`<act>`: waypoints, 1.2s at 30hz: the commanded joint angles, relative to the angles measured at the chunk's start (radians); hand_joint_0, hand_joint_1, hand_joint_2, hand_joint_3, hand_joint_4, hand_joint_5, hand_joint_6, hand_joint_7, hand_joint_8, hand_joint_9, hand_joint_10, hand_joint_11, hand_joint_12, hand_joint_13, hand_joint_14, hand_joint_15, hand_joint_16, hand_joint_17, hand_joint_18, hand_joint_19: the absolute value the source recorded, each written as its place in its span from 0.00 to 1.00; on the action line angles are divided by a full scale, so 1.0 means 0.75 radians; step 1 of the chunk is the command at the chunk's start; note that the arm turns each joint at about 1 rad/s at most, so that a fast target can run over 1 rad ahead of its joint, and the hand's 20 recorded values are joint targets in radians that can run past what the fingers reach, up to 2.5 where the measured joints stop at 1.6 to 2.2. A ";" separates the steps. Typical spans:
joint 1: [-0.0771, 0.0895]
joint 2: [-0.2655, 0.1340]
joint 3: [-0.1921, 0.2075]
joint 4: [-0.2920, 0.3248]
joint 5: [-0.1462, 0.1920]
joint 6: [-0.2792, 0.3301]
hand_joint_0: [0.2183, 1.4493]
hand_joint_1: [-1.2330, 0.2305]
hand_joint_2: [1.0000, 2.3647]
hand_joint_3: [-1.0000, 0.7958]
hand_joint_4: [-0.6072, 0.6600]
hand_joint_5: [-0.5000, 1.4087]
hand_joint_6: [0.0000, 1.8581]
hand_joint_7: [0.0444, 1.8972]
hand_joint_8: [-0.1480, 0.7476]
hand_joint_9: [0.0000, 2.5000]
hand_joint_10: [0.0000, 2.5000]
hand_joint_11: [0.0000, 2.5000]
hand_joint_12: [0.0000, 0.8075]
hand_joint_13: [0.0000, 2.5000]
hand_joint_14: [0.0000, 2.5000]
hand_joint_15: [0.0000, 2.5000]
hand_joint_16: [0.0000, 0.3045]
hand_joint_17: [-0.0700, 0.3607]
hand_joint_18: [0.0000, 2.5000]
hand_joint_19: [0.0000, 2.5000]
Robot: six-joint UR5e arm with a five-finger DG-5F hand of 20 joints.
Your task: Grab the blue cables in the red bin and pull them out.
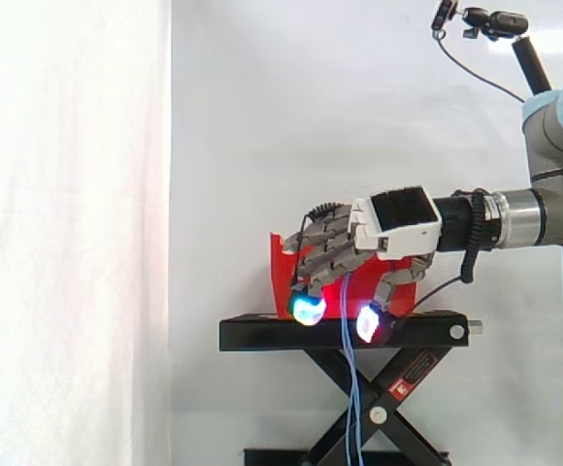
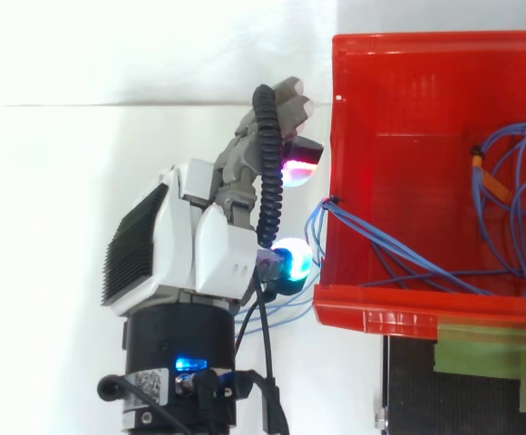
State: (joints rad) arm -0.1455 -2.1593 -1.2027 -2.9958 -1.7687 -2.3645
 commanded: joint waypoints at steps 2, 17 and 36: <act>0.000 -0.023 0.000 0.008 -0.006 0.092 0.48 0.13 0.00 0.00 0.63 0.68 0.01 0.36 0.45 0.27 0.00 0.12 0.44 0.17 0.00 0.09 0.17 0.44 0.18 0.16; -0.004 -0.052 0.033 0.008 -0.045 0.180 0.48 0.13 0.00 0.00 0.62 0.68 0.01 0.36 0.45 0.27 0.00 0.12 0.44 0.17 0.00 0.09 0.17 0.44 0.18 0.16; -0.023 -0.052 0.066 -0.027 -0.082 0.112 0.48 0.13 0.00 0.00 0.63 0.68 0.01 0.36 0.45 0.28 0.00 0.12 0.44 0.17 0.00 0.09 0.17 0.43 0.18 0.16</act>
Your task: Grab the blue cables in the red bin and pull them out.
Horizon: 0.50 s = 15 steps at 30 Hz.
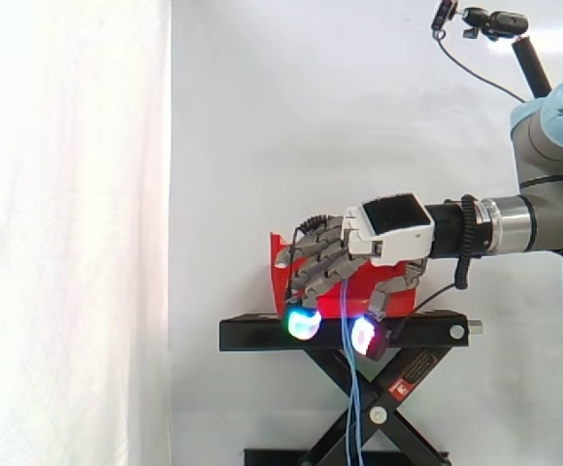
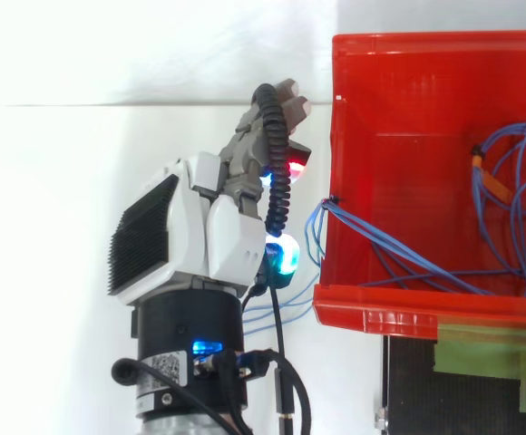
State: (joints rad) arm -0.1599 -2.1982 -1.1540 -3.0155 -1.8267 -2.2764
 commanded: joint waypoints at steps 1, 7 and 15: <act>-0.004 0.000 0.001 0.000 -0.004 -0.007 0.48 0.13 0.00 0.00 0.63 0.68 0.01 0.36 0.45 0.28 0.01 0.13 0.44 0.17 0.00 0.09 0.17 0.43 0.18 0.16; -0.006 0.000 0.007 0.000 -0.011 -0.019 0.48 0.13 0.00 0.00 0.63 0.68 0.01 0.36 0.45 0.28 0.00 0.12 0.44 0.17 0.00 0.09 0.17 0.44 0.18 0.16; -0.012 0.000 0.060 -0.088 -0.023 -0.054 0.47 0.13 0.00 0.00 0.63 0.68 0.01 0.36 0.45 0.28 0.01 0.12 0.44 0.17 0.00 0.09 0.17 0.44 0.18 0.17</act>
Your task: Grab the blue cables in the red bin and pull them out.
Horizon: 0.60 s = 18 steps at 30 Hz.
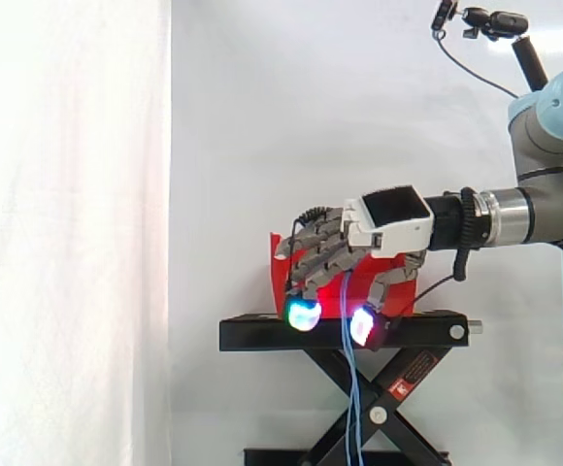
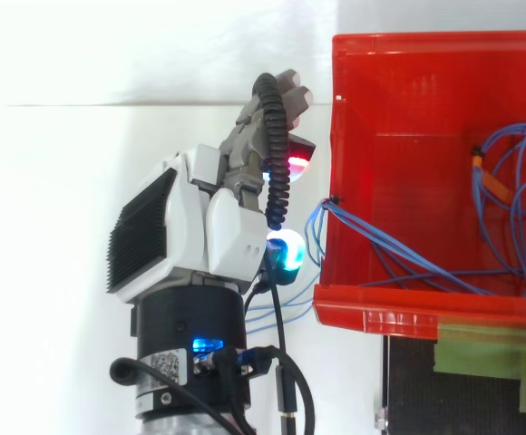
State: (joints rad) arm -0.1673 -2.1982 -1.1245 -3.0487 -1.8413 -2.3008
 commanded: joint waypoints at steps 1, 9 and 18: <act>-0.002 0.000 0.023 -0.052 -0.003 -0.026 0.47 0.14 0.00 0.00 0.64 0.68 0.01 0.36 0.45 0.28 0.01 0.12 0.44 0.17 0.00 0.09 0.17 0.44 0.18 0.17; -0.008 0.000 0.031 -0.075 -0.003 -0.032 0.47 0.14 0.00 0.00 0.64 0.69 0.01 0.36 0.45 0.28 0.00 0.12 0.44 0.17 0.00 0.09 0.17 0.44 0.18 0.17; -0.016 0.000 0.033 -0.087 -0.005 -0.046 0.46 0.13 0.00 0.00 0.64 0.69 0.01 0.36 0.46 0.28 0.00 0.12 0.45 0.17 0.00 0.09 0.17 0.44 0.18 0.17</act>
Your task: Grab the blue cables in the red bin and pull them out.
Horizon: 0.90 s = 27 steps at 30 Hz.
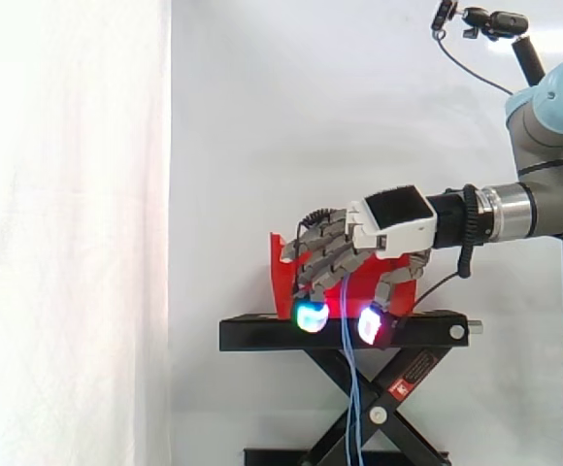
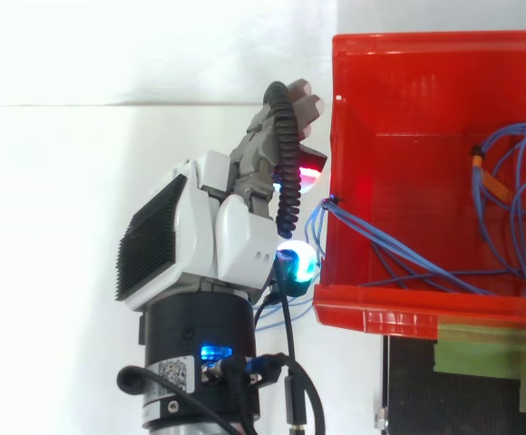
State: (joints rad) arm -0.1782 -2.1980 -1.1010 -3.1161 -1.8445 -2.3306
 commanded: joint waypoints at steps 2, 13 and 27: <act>-0.002 0.002 0.006 0.007 -0.001 -0.013 0.46 0.12 0.00 0.00 0.64 0.69 0.01 0.36 0.45 0.28 0.00 0.12 0.45 0.17 0.00 0.09 0.17 0.44 0.18 0.16; -0.006 0.000 0.008 0.005 -0.001 -0.041 0.46 0.12 0.00 0.00 0.63 0.70 0.01 0.39 0.45 0.28 0.00 0.12 0.45 0.17 0.00 0.09 0.17 0.44 0.18 0.16; -0.006 0.000 0.010 -0.001 0.001 -0.047 0.47 0.11 0.00 0.00 0.64 0.74 0.00 0.43 0.46 0.30 0.01 0.14 0.45 0.19 0.00 0.09 0.17 0.44 0.19 0.16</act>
State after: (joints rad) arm -0.1825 -2.1982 -1.0942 -3.1170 -1.8439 -2.3658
